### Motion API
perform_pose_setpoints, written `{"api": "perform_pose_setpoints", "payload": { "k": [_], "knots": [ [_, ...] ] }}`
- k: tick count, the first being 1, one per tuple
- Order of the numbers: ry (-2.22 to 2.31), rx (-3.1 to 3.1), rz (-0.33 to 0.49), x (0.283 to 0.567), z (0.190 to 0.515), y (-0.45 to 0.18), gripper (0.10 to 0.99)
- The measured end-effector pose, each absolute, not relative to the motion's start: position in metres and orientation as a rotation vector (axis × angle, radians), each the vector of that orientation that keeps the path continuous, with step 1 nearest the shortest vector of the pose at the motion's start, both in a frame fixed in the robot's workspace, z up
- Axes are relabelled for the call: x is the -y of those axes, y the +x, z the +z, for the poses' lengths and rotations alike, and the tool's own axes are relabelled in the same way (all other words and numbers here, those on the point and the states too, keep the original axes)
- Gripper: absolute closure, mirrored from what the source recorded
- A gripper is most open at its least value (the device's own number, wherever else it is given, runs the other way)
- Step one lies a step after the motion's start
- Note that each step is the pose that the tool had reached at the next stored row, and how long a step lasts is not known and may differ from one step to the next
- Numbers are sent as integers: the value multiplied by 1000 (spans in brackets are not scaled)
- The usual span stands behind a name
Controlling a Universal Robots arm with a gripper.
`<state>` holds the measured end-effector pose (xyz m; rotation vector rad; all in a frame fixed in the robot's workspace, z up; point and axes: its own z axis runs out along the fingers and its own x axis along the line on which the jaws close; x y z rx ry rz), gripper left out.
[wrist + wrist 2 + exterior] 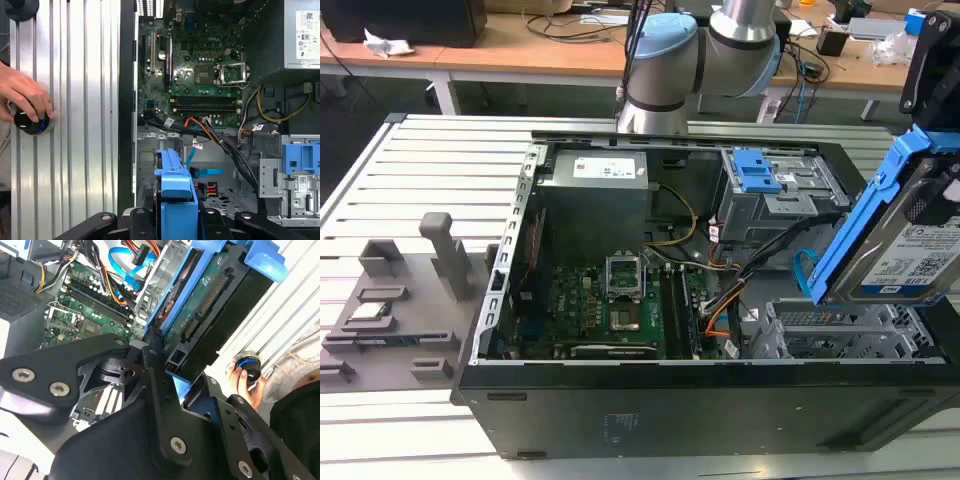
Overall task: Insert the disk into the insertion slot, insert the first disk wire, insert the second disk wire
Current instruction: 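Insert the disk into the insertion slot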
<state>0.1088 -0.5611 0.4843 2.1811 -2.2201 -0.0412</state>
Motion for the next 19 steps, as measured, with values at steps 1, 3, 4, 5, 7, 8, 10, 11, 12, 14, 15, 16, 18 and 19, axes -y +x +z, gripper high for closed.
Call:
{"api": "perform_pose_setpoints", "payload": {
  "k": [1,3,4,5,7,8,10,11,12,14,15,16,18,19],
  "knots": [
    [2185,2218,-43,561,482,108,722],
    [2187,2217,-44,561,475,107,722],
    [2187,2216,-43,561,472,106,722],
    [2187,2216,-43,561,470,106,722],
    [2187,2216,-44,560,466,105,722],
    [2187,2216,-43,560,464,105,722],
    [2187,2216,-43,558,459,104,722],
    [2187,2216,-43,557,456,103,722],
    [2187,2216,-44,557,454,103,722],
    [2187,2216,-43,555,450,102,722],
    [2187,2216,-44,554,448,101,722],
    [2187,2216,-44,553,445,100,722],
    [2187,2216,-43,552,441,99,722],
    [2187,2216,-43,552,440,99,722]
  ]
}}
